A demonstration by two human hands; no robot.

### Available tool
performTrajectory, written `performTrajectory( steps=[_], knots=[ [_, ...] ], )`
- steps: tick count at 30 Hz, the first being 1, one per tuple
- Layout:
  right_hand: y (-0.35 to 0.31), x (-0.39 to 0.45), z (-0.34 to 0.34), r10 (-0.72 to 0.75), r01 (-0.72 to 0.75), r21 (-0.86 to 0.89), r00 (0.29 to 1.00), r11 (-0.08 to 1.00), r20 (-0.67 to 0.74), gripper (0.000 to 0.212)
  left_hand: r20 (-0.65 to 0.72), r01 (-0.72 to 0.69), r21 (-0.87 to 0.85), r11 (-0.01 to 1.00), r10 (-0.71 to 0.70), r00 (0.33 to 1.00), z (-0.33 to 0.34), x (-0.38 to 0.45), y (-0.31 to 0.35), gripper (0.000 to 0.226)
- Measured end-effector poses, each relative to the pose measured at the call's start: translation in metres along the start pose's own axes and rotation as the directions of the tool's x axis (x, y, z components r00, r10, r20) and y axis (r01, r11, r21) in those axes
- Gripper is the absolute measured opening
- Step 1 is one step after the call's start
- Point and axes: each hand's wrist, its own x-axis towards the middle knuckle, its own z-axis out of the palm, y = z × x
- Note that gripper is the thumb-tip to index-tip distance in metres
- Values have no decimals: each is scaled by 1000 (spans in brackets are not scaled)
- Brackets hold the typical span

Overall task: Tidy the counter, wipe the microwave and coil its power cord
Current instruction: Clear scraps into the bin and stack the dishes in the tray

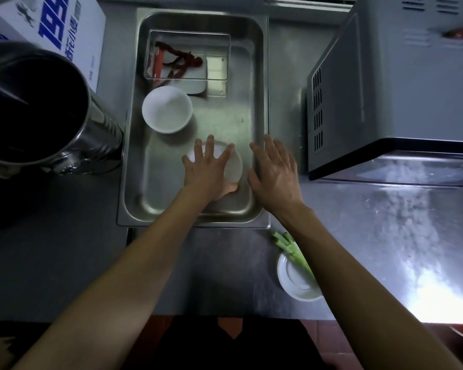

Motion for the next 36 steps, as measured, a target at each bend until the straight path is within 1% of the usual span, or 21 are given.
performTrajectory(
  steps=[6, 10, 16, 19, 22, 26, 31, 36],
  knots=[
    [-1, 1, 1, 7, -7, 20, 1000, 1000, 21, 56, 11, 0, 8, 1000, -1, 1000, 4, 4, -4, 107],
    [1, 2, 2, -3, 2, 20, 999, 1000, 35, 56, -8, 6, 5, 1000, -6, 1000, 2, 0, 0, 104],
    [9, 3, -3, -60, 60, 5, 995, 998, 75, 53, -60, 48, -19, 999, -49, 997, -13, -20, 10, 86],
    [12, 0, -8, -92, 96, -28, 989, 995, 113, 53, -76, 77, -38, 996, -80, 994, -24, -40, 17, 76],
    [13, -8, -18, -96, 106, -76, 988, 992, 123, 56, -132, 76, -39, 996, -81, 988, -34, -62, 22, 72],
    [12, -27, -35, -63, 70, -83, 994, 994, 95, 56, -184, 25, -17, 1000, -28, 982, -46, -88, 28, 69],
    [16, -72, -48, 50, -45, -84, 997, 995, 54, 60, -219, -100, -11, 995, 95, 971, -51, -110, 35, 65],
    [23, -132, -53, 191, -187, -79, 981, 979, 36, 62, -178, -235, -15, 972, 229, 957, -41, -131, 50, 62]
  ],
)
